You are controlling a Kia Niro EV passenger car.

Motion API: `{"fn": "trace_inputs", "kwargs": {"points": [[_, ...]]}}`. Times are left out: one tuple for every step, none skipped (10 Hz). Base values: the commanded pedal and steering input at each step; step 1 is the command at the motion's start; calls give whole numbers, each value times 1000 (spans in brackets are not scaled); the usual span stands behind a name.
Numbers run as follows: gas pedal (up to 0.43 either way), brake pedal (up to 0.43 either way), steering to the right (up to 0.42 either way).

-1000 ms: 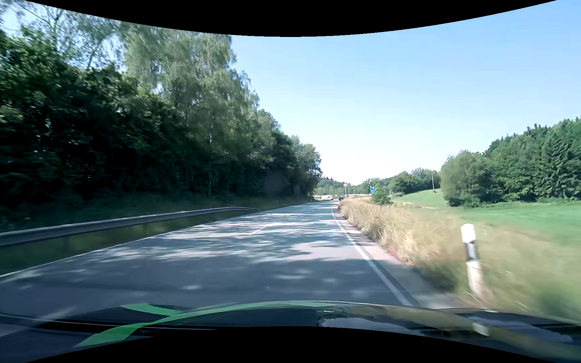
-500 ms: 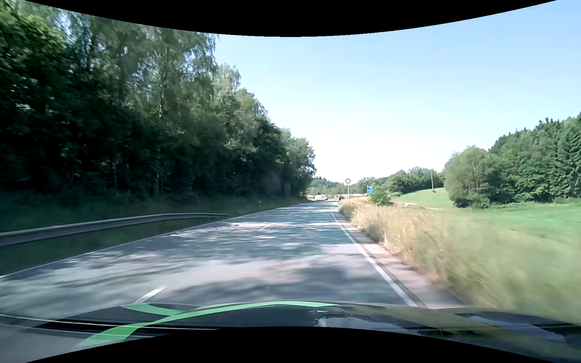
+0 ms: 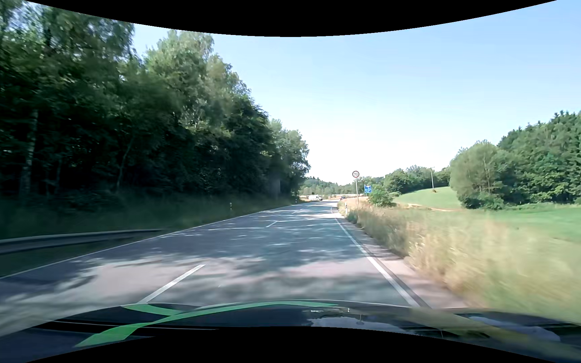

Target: Follow the waypoints while adhering to traffic rules and regulations

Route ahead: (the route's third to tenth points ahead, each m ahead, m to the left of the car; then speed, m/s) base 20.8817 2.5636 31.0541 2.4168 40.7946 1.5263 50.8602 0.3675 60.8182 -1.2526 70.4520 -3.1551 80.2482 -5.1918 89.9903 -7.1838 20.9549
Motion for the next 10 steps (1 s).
{"fn": "trace_inputs", "kwargs": {"points": [[299, 0, 9], [299, 0, 9], [280, 0, 9], [248, 0, 9], [248, 0, 9], [248, 0, 9], [248, 0, 9], [248, 0, 9], [248, 0, 7], [248, 0, 7]]}}
